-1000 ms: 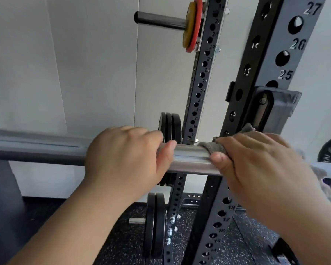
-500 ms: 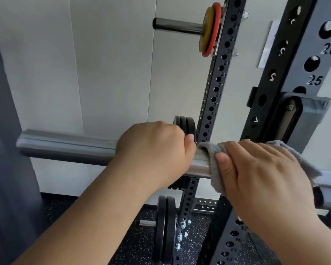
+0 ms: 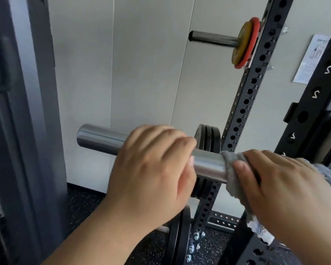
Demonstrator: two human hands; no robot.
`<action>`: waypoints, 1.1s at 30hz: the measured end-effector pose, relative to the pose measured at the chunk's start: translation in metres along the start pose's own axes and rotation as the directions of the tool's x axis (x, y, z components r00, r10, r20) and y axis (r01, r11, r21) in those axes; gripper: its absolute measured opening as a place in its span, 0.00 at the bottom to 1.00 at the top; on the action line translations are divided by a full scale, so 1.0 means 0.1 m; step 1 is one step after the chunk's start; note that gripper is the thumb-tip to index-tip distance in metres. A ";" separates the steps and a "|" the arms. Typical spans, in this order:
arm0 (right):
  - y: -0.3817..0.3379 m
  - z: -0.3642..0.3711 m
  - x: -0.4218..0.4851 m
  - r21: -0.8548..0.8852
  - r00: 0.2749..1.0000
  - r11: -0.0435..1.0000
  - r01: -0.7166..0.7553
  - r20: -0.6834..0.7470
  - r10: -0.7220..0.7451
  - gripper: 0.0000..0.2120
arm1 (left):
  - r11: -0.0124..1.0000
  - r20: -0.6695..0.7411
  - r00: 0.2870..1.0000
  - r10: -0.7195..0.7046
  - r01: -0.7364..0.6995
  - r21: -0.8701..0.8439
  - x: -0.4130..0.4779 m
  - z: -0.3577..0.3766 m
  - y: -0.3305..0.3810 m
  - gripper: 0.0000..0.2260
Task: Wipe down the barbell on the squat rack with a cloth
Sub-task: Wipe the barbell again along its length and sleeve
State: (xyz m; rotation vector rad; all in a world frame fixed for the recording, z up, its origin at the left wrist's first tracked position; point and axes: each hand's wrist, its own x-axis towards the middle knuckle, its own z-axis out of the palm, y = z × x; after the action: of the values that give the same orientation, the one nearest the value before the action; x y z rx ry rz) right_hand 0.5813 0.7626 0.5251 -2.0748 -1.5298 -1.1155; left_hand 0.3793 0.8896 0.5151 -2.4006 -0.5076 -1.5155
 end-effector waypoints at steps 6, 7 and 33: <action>-0.31 0.10 0.20 -0.017 0.997 0.999 -0.045 -0.058 0.044 0.25 | 0.921 -0.083 0.937 -0.340 0.349 0.172 -0.02 -0.12 -0.78 0.11; -0.39 0.12 0.21 -0.002 0.999 1.000 -0.013 -0.050 0.013 0.24 | 0.913 -0.035 0.931 -0.363 0.363 0.188 -0.04 -0.06 -0.89 0.12; -0.83 0.22 0.40 0.051 0.970 0.971 0.235 0.049 -0.237 0.28 | 0.927 -0.034 0.947 -0.319 0.320 0.198 -0.12 0.15 -1.09 0.12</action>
State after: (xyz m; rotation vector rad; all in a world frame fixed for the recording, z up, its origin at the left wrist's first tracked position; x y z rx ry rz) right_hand 0.5189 0.8338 0.5259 -1.9461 -1.8503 -1.1000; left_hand 0.3405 0.9918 0.5011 -2.2396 -1.0439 -1.5020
